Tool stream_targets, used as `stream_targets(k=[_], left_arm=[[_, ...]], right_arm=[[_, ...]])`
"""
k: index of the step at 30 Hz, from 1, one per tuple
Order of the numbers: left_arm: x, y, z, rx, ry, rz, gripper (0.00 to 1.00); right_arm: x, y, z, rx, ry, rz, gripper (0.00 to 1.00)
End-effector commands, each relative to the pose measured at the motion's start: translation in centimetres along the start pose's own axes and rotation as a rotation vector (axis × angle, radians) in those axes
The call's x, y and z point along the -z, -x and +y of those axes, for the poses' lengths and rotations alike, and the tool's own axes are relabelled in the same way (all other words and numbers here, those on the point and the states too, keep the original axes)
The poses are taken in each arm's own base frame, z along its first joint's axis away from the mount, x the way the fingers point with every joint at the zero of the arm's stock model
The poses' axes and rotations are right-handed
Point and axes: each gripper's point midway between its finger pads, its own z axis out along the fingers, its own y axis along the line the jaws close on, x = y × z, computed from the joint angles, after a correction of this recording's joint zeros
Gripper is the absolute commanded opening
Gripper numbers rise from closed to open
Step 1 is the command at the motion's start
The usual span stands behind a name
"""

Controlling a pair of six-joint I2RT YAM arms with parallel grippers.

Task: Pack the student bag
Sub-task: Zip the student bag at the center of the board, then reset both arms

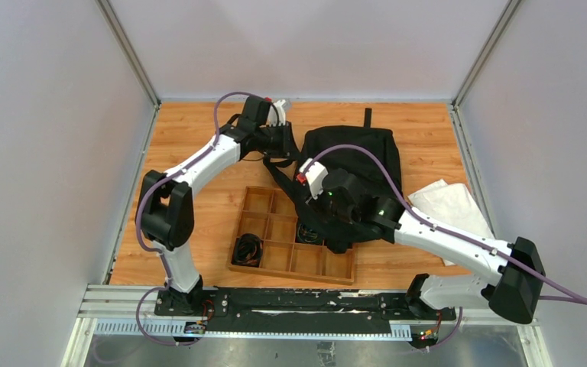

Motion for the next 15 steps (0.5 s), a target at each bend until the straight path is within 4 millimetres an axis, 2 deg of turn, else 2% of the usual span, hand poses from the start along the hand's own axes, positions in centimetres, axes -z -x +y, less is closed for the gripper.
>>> stream_targets(k=[1,4,5,6,8,10,13,15], left_arm=[[1.3,4.1,0.6,-0.064,0.084,-0.104,0.37],[2.7,4.7,0.5,-0.084,0.121,-0.139,0.68],[3.4,5.0,0.5,-0.094,0.141,-0.153,0.76],[4.1,5.4,0.5,-0.108,0.163,-0.17,0.8],[6.0,6.3,0.3,-0.137,0.211,-0.202,0.84],[8.3,7.1,0.1,-0.153,0.268,-0.244,0.84],[12.1,7.3,-0.4,-0.193,0.335,-0.3,0.84],[14.5,6.7,-0.6,-0.234,0.365,-0.337,0.84]], right_arm=[[2.7,0.4,0.3,-0.028,0.029,0.022,0.59],[4.3,2.2,-1.8,-0.06,-0.066,-0.037,0.83],[4.9,2.8,-2.8,-0.072,-0.114,-0.052,0.92],[5.6,3.1,-3.9,-0.088,-0.16,-0.058,0.96],[7.0,3.8,-6.4,-0.158,-0.249,-0.061,0.97],[8.1,3.5,-9.3,-0.255,-0.327,-0.042,0.98],[10.0,1.6,-14.7,-0.462,-0.423,-0.027,0.98],[11.2,0.1,-17.1,-0.575,-0.474,-0.04,0.98]])
